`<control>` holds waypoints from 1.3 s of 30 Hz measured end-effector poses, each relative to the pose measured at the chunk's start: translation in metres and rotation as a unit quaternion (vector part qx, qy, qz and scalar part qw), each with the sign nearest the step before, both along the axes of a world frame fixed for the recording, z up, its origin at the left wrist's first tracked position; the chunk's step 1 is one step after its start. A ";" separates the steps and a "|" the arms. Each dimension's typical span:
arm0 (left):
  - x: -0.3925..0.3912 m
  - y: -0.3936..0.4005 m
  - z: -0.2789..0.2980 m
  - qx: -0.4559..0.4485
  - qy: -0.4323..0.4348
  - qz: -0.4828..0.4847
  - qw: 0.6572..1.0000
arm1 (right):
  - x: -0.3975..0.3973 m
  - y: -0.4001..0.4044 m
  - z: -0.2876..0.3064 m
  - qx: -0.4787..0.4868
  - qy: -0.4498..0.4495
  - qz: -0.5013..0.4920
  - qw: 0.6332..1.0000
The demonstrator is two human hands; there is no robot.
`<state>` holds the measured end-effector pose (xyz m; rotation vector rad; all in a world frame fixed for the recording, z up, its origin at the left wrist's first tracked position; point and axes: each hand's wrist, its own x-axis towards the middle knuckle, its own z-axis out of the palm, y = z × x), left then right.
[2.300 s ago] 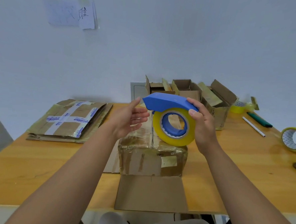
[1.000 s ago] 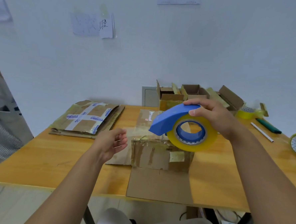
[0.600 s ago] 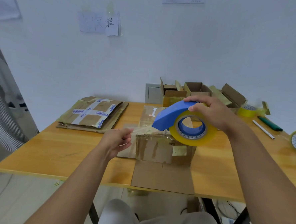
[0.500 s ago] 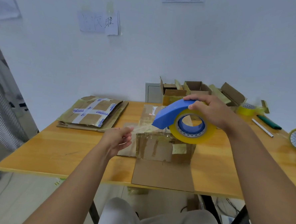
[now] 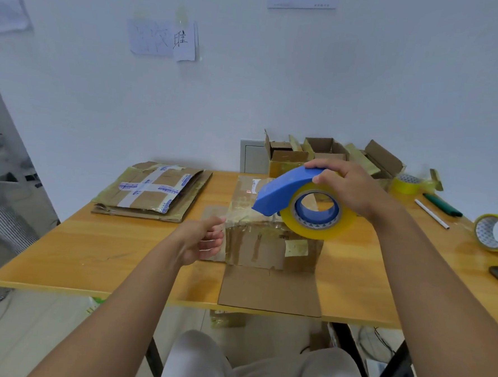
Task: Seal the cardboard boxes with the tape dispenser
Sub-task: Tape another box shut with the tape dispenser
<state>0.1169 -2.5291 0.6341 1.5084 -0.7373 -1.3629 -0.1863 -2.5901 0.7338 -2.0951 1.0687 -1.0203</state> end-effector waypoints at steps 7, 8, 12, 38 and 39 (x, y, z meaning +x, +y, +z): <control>0.003 -0.010 0.025 0.037 -0.286 -0.055 0.956 | 0.002 -0.002 -0.001 -0.007 0.000 -0.007 1.000; 0.003 -0.009 0.027 0.047 -0.329 -0.064 0.941 | 0.002 -0.002 -0.002 -0.006 0.001 -0.008 1.000; 0.002 -0.007 0.017 -0.093 -0.361 0.003 0.928 | 0.001 0.000 -0.002 0.003 -0.011 -0.012 1.000; -0.033 -0.012 -0.031 -0.281 -0.609 0.018 0.742 | -0.004 -0.001 -0.003 0.005 -0.002 0.015 1.000; -0.030 -0.017 -0.030 -0.287 -0.628 0.022 0.723 | -0.003 -0.002 -0.003 0.008 0.001 0.024 1.000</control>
